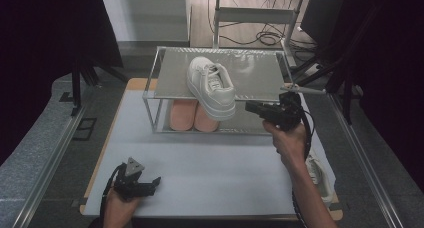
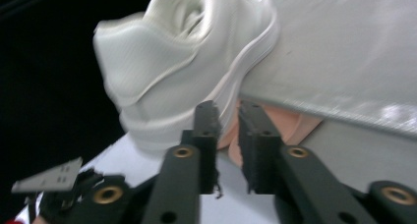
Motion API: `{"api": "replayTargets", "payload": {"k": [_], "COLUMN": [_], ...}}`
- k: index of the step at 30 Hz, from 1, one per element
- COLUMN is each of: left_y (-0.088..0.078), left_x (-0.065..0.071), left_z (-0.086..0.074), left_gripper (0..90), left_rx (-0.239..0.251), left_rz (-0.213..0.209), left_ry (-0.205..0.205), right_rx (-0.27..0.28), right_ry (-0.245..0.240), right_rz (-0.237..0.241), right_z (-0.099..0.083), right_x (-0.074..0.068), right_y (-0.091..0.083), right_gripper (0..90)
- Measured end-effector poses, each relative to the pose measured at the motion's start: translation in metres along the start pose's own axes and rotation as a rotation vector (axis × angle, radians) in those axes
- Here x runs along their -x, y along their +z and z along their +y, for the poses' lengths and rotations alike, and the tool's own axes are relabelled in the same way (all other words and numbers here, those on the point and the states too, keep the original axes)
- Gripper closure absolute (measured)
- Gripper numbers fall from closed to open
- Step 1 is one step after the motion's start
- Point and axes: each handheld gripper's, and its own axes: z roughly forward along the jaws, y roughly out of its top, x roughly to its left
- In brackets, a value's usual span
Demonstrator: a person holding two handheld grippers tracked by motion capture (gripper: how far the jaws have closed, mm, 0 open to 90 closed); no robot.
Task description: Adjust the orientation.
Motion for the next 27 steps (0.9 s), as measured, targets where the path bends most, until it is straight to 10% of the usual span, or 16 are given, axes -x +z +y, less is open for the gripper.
{"api": "replayTargets", "payload": {"k": [13,27], "left_y": [0.0,0.0], "left_x": [0.0,0.0], "left_z": [0.0,0.0], "left_gripper": [13.2,13.3], "left_rx": [-0.001,0.001], "left_rz": [0.0,-0.001], "left_ry": [0.002,0.001], "right_rx": [-0.004,-0.03], "right_ry": [-0.229,-0.253], "right_rz": [0.033,0.033], "right_z": [-0.018,-0.014], "right_x": [-0.045,-0.053], "right_y": [0.008,0.037], "right_gripper": [89.6,89.8]}}
